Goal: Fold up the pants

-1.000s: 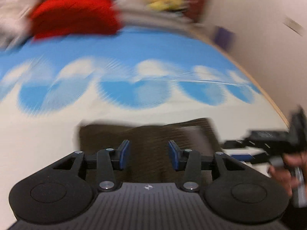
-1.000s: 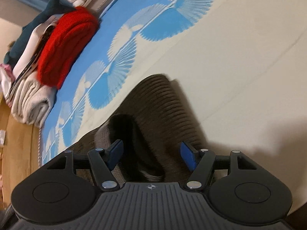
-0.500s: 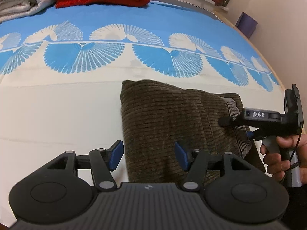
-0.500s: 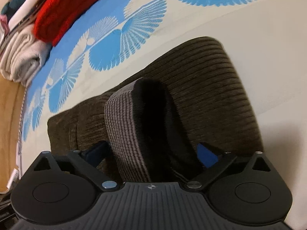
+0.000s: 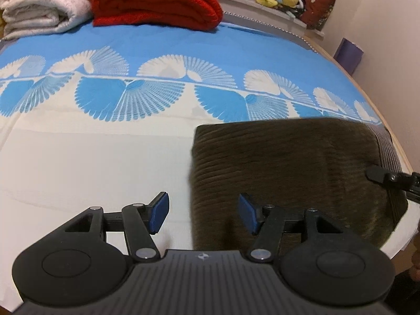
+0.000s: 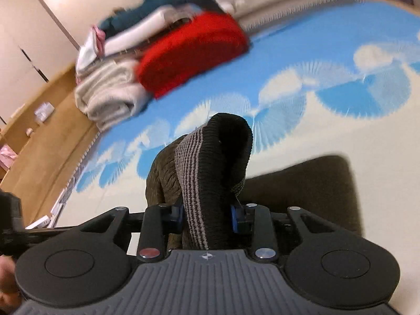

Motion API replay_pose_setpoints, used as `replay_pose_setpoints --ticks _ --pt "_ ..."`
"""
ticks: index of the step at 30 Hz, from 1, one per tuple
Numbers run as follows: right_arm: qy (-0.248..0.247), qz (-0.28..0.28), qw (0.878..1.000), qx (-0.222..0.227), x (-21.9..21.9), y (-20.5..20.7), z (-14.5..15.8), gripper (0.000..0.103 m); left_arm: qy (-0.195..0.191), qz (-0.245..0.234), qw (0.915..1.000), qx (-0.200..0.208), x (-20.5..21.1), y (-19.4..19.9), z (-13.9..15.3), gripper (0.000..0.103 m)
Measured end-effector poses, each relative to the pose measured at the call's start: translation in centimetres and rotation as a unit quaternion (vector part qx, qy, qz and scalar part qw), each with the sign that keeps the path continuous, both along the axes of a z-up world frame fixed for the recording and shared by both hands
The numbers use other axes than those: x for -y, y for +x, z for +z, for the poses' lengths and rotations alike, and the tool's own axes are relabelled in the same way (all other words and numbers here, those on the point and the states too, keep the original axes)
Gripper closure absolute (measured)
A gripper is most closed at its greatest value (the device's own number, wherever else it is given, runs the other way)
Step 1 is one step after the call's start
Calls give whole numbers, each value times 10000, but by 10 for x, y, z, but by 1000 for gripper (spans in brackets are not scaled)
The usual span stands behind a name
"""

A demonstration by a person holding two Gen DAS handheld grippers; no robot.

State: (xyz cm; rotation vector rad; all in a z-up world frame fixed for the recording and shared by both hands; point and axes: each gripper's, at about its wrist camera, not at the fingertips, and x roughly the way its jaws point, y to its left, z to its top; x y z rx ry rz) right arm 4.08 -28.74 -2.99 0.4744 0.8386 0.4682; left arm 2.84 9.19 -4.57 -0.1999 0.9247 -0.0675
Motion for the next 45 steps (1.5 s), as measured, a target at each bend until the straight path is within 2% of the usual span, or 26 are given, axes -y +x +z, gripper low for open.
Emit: replay_pose_setpoints --ticks 1,3,5,7,8,9,12,14,17,20,21,22,23,24,26,28,30,32,34,36,38,39,40,41,43,45 --pt "-52 -177 9997 -165 13 -2 -4 71 5 -36 10000 4 4 1 0 39" --pt "-174 -550 9953 -776 41 2 -24 71 46 -156 9999 -3 13 3 -1 39" --pt "-383 -879 9849 -1443 62 11 -50 69 207 -301 9993 21 24 5 -1 39" --pt "-704 -950 9761 -1824 70 17 -66 64 366 -585 9976 43 35 11 4 39" --pt "-745 -889 9755 -1867 70 19 -68 61 472 -809 9956 64 41 16 9 39" --pt "-731 -833 9769 -1828 70 17 -68 55 603 -1004 9931 107 46 21 13 40" --pt "-702 -928 9815 -1518 75 10 -57 52 1039 -1538 9821 330 59 35 22 49" --pt "-698 -955 9838 -1350 80 6 -53 51 1021 -1818 9765 543 64 43 20 66" --pt "-822 -718 9846 -1363 77 5 -59 42 756 -2041 9743 579 73 59 3 78" --pt "-950 -525 9820 -1545 75 9 -70 41 926 -2310 9666 608 93 73 -9 79" --pt "-918 -468 9828 -1534 74 10 -71 42 1138 -2399 9624 572 99 80 -16 79" --pt "-852 -399 9843 -1491 74 10 -71 57 1407 -2393 9597 439 101 88 -28 80" --pt "-714 -309 9866 -1433 73 11 -70 71 1766 -2281 9575 69 99 101 -47 73" --pt "-677 -305 9885 -1318 72 10 -67 78 1741 -2149 9607 -236 92 110 -62 73" --pt "-720 -190 9913 -1088 64 12 -63 81 1393 -1890 9712 -396 83 120 -65 73" --pt "-1167 -140 9867 -1124 54 16 -67 82 1357 -1959 9706 -341 82 119 -63 73" --pt "-1068 -183 9849 -1349 56 21 -73 81 1332 -1965 9708 -335 78 119 -64 70" --pt "-848 -317 9843 -1515 62 25 -76 80 1100 -1786 9767 -457 70 120 -62 68" --pt "-675 -331 9855 -1524 64 25 -74 74 880 -1696 9801 -542 61 116 -53 69" --pt "-573 -378 9887 -1331 66 25 -68 73 724 -1912 9778 -468 57 101 -38 69" --pt "-494 -581 9913 -1076 72 27 -62 67 602 -2325 9704 -254 58 81 -23 69" --pt "-457 -705 9914 -1001 74 29 -60 58 517 -2586 9644 -182 59 70 -19 69" --pt "-411 -827 9911 -959 76 31 -60 52 414 -2874 9567 -181 59 58 -18 69" --pt "-409 -864 9907 -967 75 35 -62 52 348 -3167 9475 -261 61 49 -21 69" --pt "-729 -901 9879 -1028 68 44 -69 53 488 -3762 9224 -720 69 34 -42 69" --pt "-1230 -868 9815 -1186 60 47 -79 54 1251 -4271 8899 -996 81 15 -73 70"
